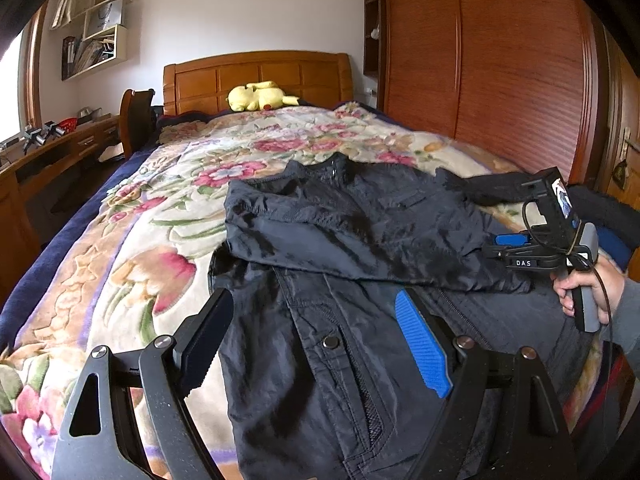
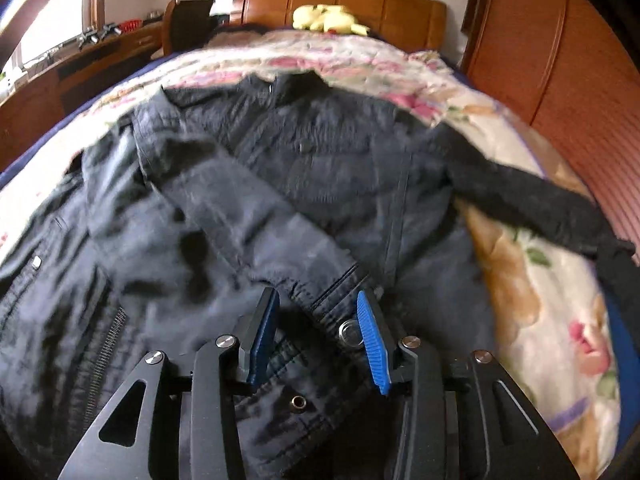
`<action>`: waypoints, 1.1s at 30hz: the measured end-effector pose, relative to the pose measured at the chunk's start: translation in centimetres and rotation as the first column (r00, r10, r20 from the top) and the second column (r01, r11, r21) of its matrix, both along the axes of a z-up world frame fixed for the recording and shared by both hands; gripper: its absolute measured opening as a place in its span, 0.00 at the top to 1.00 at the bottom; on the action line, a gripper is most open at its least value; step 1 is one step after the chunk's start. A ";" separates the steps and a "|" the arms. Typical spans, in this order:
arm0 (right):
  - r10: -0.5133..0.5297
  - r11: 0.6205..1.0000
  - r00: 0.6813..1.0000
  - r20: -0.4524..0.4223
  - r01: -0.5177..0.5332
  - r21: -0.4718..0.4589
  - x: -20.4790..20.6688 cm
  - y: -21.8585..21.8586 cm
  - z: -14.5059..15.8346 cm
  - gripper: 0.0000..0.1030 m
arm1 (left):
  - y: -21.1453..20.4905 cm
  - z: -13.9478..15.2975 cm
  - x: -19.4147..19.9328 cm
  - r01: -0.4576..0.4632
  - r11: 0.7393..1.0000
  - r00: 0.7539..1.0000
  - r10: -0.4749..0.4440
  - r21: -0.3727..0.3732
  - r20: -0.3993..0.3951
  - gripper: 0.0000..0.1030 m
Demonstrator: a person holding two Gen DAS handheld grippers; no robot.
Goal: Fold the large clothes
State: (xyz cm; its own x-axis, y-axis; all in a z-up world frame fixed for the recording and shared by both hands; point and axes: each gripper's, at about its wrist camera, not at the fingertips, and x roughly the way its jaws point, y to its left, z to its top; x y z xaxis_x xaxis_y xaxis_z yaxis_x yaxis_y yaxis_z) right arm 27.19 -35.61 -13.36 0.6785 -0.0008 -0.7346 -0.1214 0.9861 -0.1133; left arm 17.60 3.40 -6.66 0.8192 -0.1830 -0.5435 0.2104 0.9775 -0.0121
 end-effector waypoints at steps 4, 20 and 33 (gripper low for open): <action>0.009 0.999 1.000 -0.019 -0.008 0.051 0.8 -0.9 -2.3 0.42 | -0.7 -0.8 0.4 0.013 1.000 0.999 -0.012 0.020 -0.030 0.19; 0.043 0.999 0.999 -0.005 -0.043 -0.008 0.8 0.3 -2.6 0.28 | -4.6 -1.9 1.6 0.042 0.997 0.996 -0.037 0.057 -0.083 0.19; 0.044 0.985 0.996 0.074 -0.056 0.164 -4.1 -6.1 1.2 0.29 | -13.4 -2.9 5.8 0.172 0.983 0.982 -0.166 0.058 -0.087 0.19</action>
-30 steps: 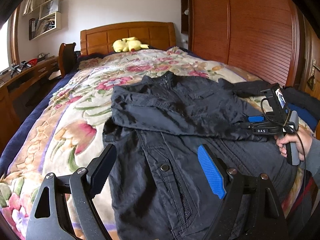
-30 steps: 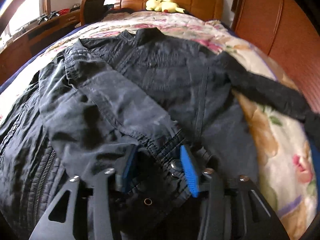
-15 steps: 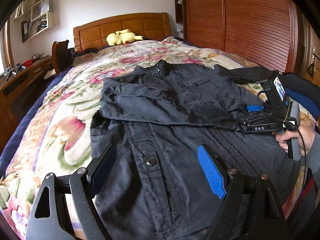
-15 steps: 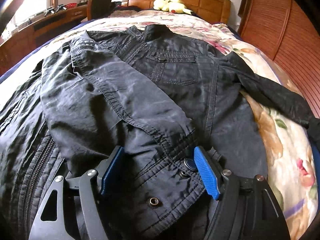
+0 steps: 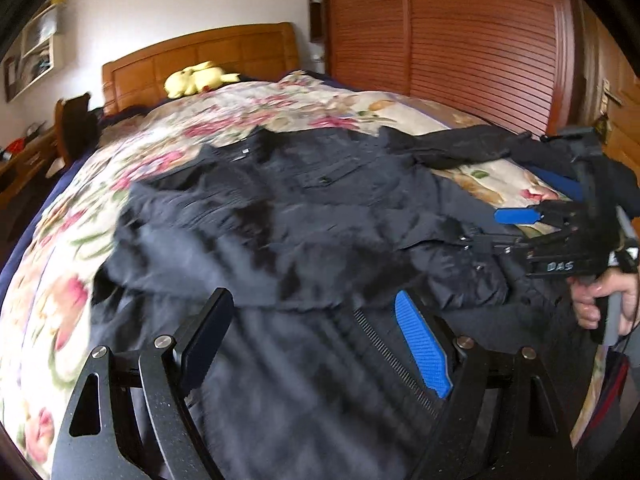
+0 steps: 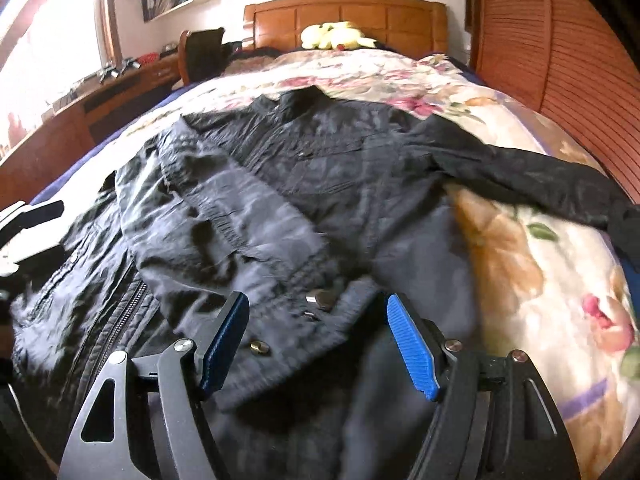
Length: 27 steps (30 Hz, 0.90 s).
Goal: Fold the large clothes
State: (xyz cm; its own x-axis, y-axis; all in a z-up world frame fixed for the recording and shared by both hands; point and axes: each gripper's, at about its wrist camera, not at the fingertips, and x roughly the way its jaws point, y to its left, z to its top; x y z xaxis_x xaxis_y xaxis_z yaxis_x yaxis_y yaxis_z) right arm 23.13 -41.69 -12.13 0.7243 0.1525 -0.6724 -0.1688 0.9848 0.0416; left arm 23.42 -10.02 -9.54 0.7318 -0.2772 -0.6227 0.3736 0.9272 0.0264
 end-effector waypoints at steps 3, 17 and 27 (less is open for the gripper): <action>-0.025 0.999 1.000 0.010 0.025 0.022 -0.8 -2.0 0.9 0.29 | -1.6 -0.5 0.9 0.026 1.000 1.000 -0.026 -0.004 0.001 0.19; -0.238 0.969 0.970 0.049 0.241 -0.054 -0.8 -10.0 3.0 0.29 | -3.7 -2.3 2.8 0.074 0.997 0.997 -0.074 -0.021 0.006 0.19; -0.402 0.910 0.915 0.043 0.404 -0.096 2.7 -15.8 5.8 0.29 | -3.4 -2.6 2.0 0.085 0.996 0.995 -0.083 -0.040 0.046 0.19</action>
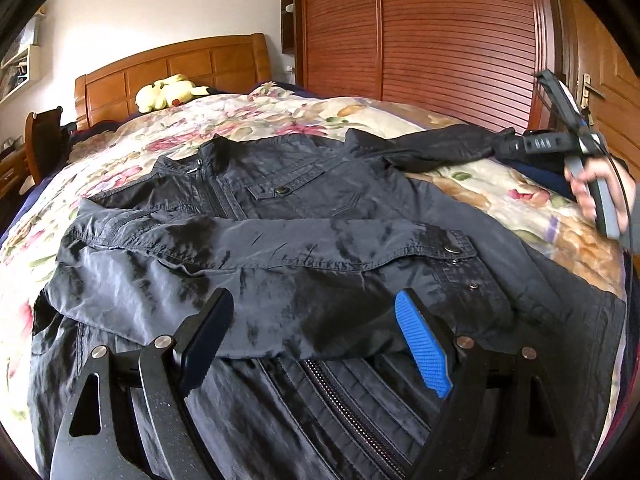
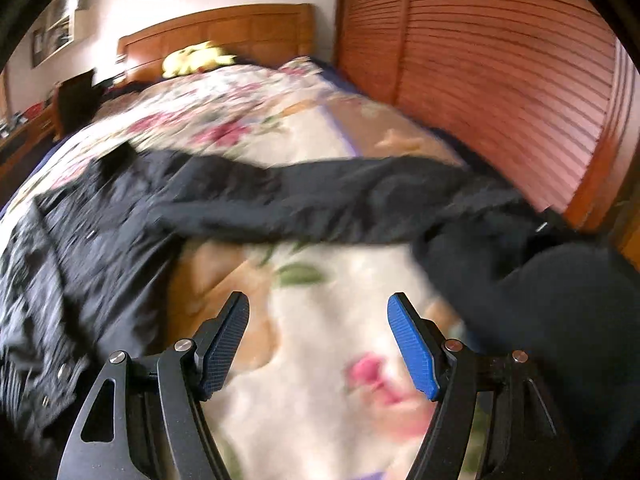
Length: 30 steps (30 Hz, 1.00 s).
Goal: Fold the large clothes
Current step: 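Move the right gripper to the other sleeve and grasp its cuff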
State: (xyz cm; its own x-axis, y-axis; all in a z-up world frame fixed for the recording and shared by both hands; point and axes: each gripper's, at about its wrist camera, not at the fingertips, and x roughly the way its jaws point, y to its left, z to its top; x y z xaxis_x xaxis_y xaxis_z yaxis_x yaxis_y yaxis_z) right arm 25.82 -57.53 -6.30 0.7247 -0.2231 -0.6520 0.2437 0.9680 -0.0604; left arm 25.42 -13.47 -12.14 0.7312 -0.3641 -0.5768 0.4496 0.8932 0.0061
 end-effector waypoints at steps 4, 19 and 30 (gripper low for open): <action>-0.066 0.997 0.998 0.004 0.066 -0.027 1.4 -2.1 2.0 0.29 | 0.0 -0.2 0.1 0.000 1.000 1.000 0.000 0.001 -0.005 0.19; -0.081 0.991 0.995 -0.061 0.087 0.104 7.2 -1.4 -0.5 0.29 | 0.2 -0.7 0.5 -0.008 1.000 0.999 0.007 -0.017 -0.031 0.19; -0.128 0.977 0.982 -0.138 0.149 0.153 11.6 -2.1 -4.0 0.29 | 0.3 -0.6 0.5 -0.004 1.000 1.000 0.004 -0.022 -0.027 0.19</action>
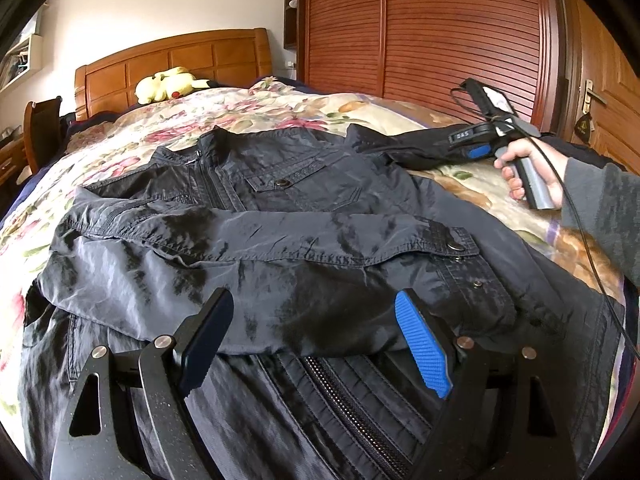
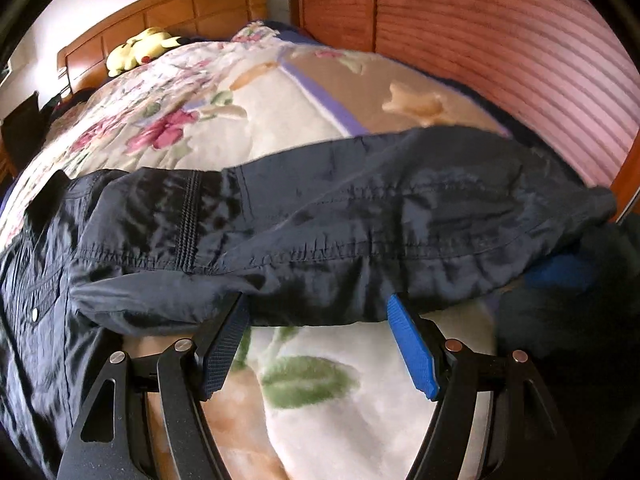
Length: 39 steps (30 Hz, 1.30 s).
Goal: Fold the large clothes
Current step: 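Move the right gripper to the other sleeve and grasp its cuff, then lift the sleeve and fold it across the jacket body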
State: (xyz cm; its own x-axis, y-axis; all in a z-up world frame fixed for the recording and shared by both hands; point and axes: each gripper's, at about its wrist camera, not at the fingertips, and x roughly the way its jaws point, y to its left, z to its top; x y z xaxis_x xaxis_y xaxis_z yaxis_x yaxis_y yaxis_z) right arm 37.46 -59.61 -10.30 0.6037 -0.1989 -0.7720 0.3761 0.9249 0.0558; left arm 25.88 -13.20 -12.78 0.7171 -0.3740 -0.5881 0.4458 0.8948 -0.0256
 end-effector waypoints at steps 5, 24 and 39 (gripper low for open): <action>-0.045 0.996 0.999 -0.001 0.045 0.078 1.0 -1.4 -0.9 0.29 | 0.0 -0.1 0.1 0.003 1.000 1.000 -0.003 -0.002 -0.004 0.19; 0.203 0.977 0.972 0.118 -0.193 -0.094 0.7 3.9 3.6 1.00 | 0.0 -0.2 0.2 0.004 1.000 1.000 -0.004 -0.002 -0.005 0.19; -0.055 0.983 0.997 0.052 0.045 0.180 0.0 0.1 0.2 0.41 | 0.0 -0.2 0.1 0.002 1.000 1.000 -0.002 -0.003 0.000 0.19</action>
